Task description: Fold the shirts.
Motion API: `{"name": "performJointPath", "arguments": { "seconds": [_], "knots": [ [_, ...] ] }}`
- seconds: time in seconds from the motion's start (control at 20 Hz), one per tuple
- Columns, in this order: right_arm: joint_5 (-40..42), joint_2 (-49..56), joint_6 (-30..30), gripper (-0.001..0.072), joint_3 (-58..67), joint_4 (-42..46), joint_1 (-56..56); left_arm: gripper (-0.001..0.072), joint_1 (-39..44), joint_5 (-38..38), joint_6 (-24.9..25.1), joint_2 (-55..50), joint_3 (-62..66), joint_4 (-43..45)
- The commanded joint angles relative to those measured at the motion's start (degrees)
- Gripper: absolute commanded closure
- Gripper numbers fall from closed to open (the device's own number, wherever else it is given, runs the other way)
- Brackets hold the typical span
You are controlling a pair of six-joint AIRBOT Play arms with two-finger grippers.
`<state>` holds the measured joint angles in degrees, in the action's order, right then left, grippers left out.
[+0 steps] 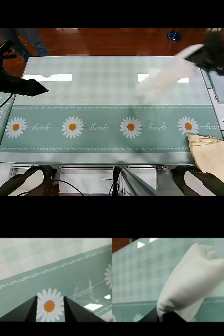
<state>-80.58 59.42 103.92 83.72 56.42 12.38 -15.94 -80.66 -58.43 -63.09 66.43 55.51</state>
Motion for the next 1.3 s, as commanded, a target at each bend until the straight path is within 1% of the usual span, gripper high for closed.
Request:
{"name": "performJointPath", "arguments": {
  "seconds": [0.0, 0.05, 0.1, 0.15, 0.2, 0.3, 0.4, 0.6, 0.8, 1.0, 1.1, 1.15, 1.2, 1.25],
  "knots": [
    [-17.03, -9.01, 4.24, 0.0697, 2.03, 6.47, 15.19, 0.0292, 0.02, 0.74, 0.04, 0.00, -0.02, -0.02],
    [-20.81, -10.40, 4.22, 0.0697, 2.03, 8.20, 19.87, 0.0292, 0.02, 0.74, 0.07, 0.00, -0.02, -0.02],
    [-25.05, -11.06, 2.82, 0.0697, 2.03, 10.91, 23.93, 0.0292, 0.02, 0.76, 0.07, 0.00, -0.02, -0.02],
    [-25.79, -11.82, 1.86, 0.0697, 1.99, 14.05, 27.98, 0.0292, 0.02, 1.07, 0.07, 0.00, -0.02, 0.00],
    [-25.83, -12.68, 2.40, 0.0697, 1.99, 16.20, 31.74, 0.0292, 0.02, 1.18, 0.09, 0.00, -0.02, 0.00],
    [-25.86, -12.98, 2.54, 0.0698, 1.97, 17.77, 37.24, 0.0292, 0.02, 1.16, 0.09, 0.00, -0.02, 0.00],
    [-25.90, -12.68, 2.51, 0.0697, 1.90, 19.10, 40.44, 0.0292, 0.02, 1.14, 0.09, 0.00, -0.02, 0.00],
    [-25.99, -12.92, 2.16, 0.0697, -0.81, 27.82, 41.83, 0.0292, 0.02, 1.11, 0.09, 0.00, -0.02, 0.02],
    [-25.94, -12.96, 1.16, 0.0697, -8.63, 34.42, 41.83, 0.0292, -0.11, 1.14, 0.13, -0.09, -0.02, 0.07],
    [-25.94, -12.98, -2.27, 0.0697, -16.79, 48.81, 41.86, 0.0292, -0.09, 1.18, 0.11, -0.13, -0.02, 0.02],
    [-25.99, -12.81, -3.76, 0.0697, -20.90, 51.67, 41.86, 0.0292, -0.09, 1.55, 0.04, -0.11, -0.02, 0.00],
    [-26.01, -12.17, -3.76, 0.0697, -22.38, 55.82, 41.86, 0.0293, -0.09, 1.55, 0.04, -0.11, -0.02, 0.00],
    [-26.08, -11.82, -5.11, 0.0697, -24.24, 59.25, 41.88, 0.0293, -0.09, 1.57, 0.07, -0.13, -0.02, 0.02],
    [-26.14, -11.85, -5.70, 0.0697, -26.25, 61.46, 42.71, 0.0292, -0.11, 1.73, 0.09, -0.13, -0.02, 0.04]
  ]
}}
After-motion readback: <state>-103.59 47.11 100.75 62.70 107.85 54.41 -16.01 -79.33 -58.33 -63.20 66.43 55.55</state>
